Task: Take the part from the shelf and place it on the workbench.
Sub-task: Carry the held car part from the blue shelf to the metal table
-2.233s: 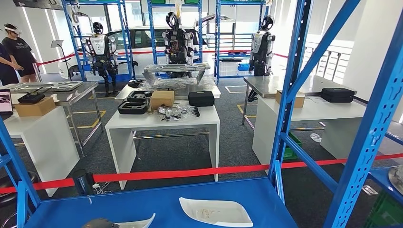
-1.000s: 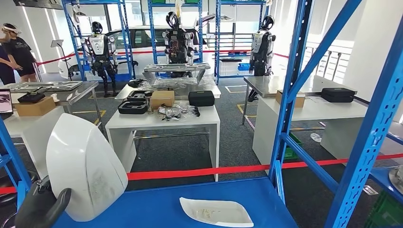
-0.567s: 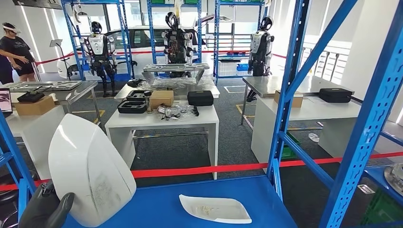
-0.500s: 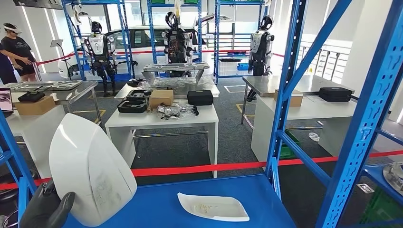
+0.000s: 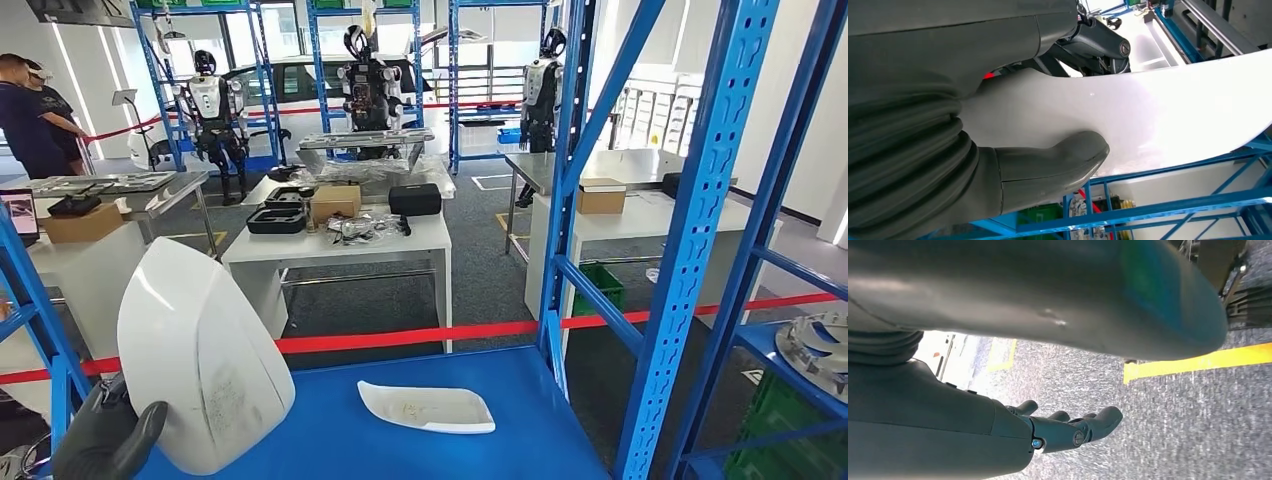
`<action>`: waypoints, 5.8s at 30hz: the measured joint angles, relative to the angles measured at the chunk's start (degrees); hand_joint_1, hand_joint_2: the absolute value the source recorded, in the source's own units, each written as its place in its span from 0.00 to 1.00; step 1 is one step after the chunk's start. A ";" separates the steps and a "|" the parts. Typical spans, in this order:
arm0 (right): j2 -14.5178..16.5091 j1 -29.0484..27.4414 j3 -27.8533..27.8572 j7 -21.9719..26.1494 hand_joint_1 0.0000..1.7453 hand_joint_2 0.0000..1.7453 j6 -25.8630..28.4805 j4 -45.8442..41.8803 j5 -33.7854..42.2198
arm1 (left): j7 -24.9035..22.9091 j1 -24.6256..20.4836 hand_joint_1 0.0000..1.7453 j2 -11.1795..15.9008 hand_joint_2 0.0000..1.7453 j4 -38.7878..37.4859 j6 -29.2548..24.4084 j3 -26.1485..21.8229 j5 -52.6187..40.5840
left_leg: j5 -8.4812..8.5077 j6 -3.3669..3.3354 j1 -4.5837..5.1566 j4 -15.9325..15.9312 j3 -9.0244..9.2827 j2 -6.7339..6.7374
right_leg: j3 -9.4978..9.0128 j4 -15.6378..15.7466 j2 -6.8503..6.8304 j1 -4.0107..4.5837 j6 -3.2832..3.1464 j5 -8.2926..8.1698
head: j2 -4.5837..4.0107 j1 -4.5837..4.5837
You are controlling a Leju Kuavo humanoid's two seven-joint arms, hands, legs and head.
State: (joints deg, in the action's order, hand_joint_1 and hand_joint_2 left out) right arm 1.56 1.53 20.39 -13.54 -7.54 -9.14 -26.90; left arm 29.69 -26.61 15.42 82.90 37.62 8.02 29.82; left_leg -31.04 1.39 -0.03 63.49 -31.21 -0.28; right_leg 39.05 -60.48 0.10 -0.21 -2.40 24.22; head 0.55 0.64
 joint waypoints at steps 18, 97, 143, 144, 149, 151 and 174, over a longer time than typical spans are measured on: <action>0.96 0.36 1.38 -0.40 0.00 0.00 0.27 0.00 1.24 | -0.62 -5.06 1.00 -2.20 1.00 -5.18 1.75 -0.03 0.37 | 8.34 -0.50 0.36 -3.87 -7.12 0.60 | -8.84 0.24 0.37 -0.26 1.72 7.65 | -0.01 -0.39; 2.91 0.61 3.62 -0.77 0.00 0.00 -0.40 -0.09 1.14 | -1.38 -10.08 1.00 -0.11 1.00 -10.01 0.77 0.16 3.92 | -0.51 -0.25 0.39 -6.17 3.76 0.01 | 0.07 2.02 -0.57 -0.42 1.93 -2.86 | -0.09 -0.12; 2.77 0.68 3.63 -0.81 0.00 0.00 -2.94 -0.17 -2.89 | -13.65 -4.97 1.00 -0.62 1.00 -9.67 -8.49 -2.99 1.22 | 6.90 -0.73 0.22 -5.11 -5.44 0.33 | -9.49 2.19 0.21 -0.23 2.25 6.84 | -0.09 -0.57; 2.79 0.68 3.63 -0.77 0.00 0.00 -3.07 -0.17 -3.01 | -13.59 -5.45 1.00 -0.76 1.00 -10.28 -8.56 -2.96 1.40 | 7.16 -0.34 0.19 -5.10 -5.54 0.26 | -9.35 2.27 0.02 -0.27 1.79 6.68 | -0.09 -0.55; 2.88 0.70 3.63 -0.78 0.00 0.00 -3.31 -0.17 -3.21 | -13.60 -6.70 1.00 -1.11 1.00 -12.53 -8.83 -2.80 1.61 | 0.08 1.16 -0.32 5.54 -9.91 0.15 | -8.05 2.46 -1.34 -0.41 0.08 5.09 | -0.09 -0.22; 2.88 0.67 3.64 -0.78 0.00 0.00 -3.37 -0.17 -3.34 | -13.72 -6.78 1.00 -1.34 1.00 -13.40 -8.77 -2.71 1.61 | -1.58 1.42 -0.42 10.38 -11.04 0.17 | -7.46 2.40 -2.05 -0.29 0.06 4.66 | -0.09 -0.18; 2.99 0.61 3.65 -0.60 0.00 0.00 -2.88 -0.17 -2.77 | -12.32 -11.17 1.00 -5.10 1.00 -19.91 -7.67 -2.22 -0.13 | 5.86 -0.59 0.08 -4.52 -4.63 -6.70 | -6.41 0.77 2.43 -0.53 2.04 5.04 | -0.09 -0.46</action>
State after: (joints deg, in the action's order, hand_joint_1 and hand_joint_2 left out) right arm 4.55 2.14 24.04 -14.14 -10.43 -9.31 -29.67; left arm 17.37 -37.78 10.32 62.99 29.95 5.80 29.70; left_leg -25.18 0.79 0.06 58.97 -35.84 -6.98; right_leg 32.64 -59.71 2.53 -0.73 -0.37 29.26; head 0.46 0.18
